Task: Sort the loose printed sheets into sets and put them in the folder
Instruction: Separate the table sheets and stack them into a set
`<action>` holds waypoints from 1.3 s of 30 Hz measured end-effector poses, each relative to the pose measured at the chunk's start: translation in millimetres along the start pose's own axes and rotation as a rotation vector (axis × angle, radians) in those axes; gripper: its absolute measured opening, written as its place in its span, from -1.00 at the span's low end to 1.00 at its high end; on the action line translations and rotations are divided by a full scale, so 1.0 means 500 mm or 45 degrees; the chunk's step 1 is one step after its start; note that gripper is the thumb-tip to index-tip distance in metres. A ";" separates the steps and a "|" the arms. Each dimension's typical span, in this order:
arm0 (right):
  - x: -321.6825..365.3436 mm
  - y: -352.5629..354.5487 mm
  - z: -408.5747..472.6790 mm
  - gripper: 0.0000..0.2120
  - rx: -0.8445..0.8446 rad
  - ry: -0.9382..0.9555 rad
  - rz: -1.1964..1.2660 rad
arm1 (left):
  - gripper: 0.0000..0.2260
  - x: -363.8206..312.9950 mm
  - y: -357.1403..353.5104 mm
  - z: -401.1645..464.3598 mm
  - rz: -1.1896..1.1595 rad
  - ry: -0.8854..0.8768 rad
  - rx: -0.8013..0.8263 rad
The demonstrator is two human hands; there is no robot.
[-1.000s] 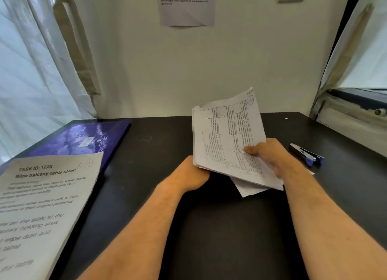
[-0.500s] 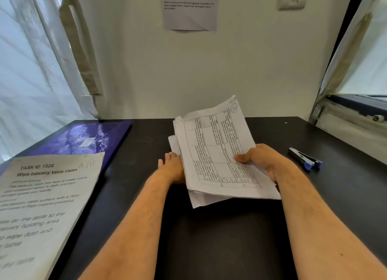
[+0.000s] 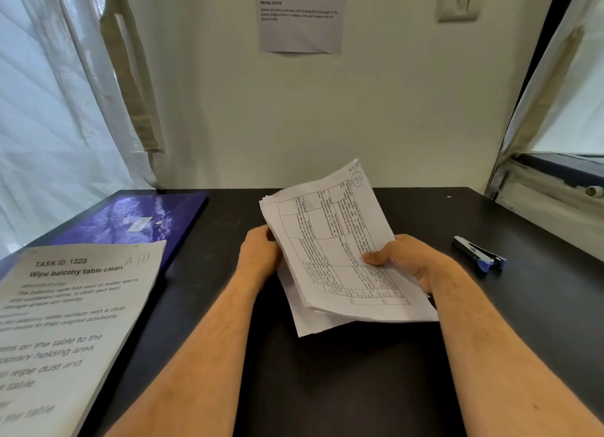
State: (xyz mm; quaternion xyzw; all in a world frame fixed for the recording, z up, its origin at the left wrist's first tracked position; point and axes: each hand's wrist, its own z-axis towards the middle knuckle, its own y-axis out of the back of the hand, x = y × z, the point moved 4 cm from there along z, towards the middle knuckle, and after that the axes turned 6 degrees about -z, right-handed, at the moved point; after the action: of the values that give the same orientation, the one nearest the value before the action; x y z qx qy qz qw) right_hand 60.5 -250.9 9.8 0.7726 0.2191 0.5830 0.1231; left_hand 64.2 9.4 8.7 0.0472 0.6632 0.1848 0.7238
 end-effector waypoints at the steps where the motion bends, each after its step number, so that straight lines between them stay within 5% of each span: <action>1: 0.001 0.000 0.000 -0.75 0.006 0.010 0.011 | -0.87 -0.003 -0.001 -0.005 -0.123 0.010 -0.006; 10: 0.032 -0.004 -0.018 -0.76 -0.081 0.345 0.295 | -0.63 0.003 0.028 -0.005 -0.852 0.072 -0.207; 15: 0.033 -0.009 -0.019 -0.89 -0.156 0.428 0.135 | -0.59 -0.007 0.037 -0.009 -0.949 0.014 -0.273; 19: 0.034 -0.014 -0.023 -0.78 -0.146 0.425 0.053 | -0.70 -0.007 0.042 -0.009 -1.180 0.016 -0.325; 26: 0.026 -0.027 -0.011 -0.76 0.049 0.302 0.219 | -0.84 -0.009 0.028 -0.010 -1.119 -0.004 -0.145; 34: 0.023 -0.029 -0.006 -0.74 0.028 0.230 0.272 | -0.66 -0.003 0.024 -0.006 -1.162 0.123 -0.081; 39: 0.024 -0.030 -0.005 -0.73 0.023 0.189 0.275 | -0.62 0.002 0.008 -0.007 -1.136 0.237 0.161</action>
State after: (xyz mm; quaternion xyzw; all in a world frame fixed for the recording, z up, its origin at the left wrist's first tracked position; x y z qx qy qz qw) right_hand 58.1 -231.9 14.0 0.7475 0.1484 0.6464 0.0359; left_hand 60.2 12.8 8.5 -0.2155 0.6908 -0.1821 0.6658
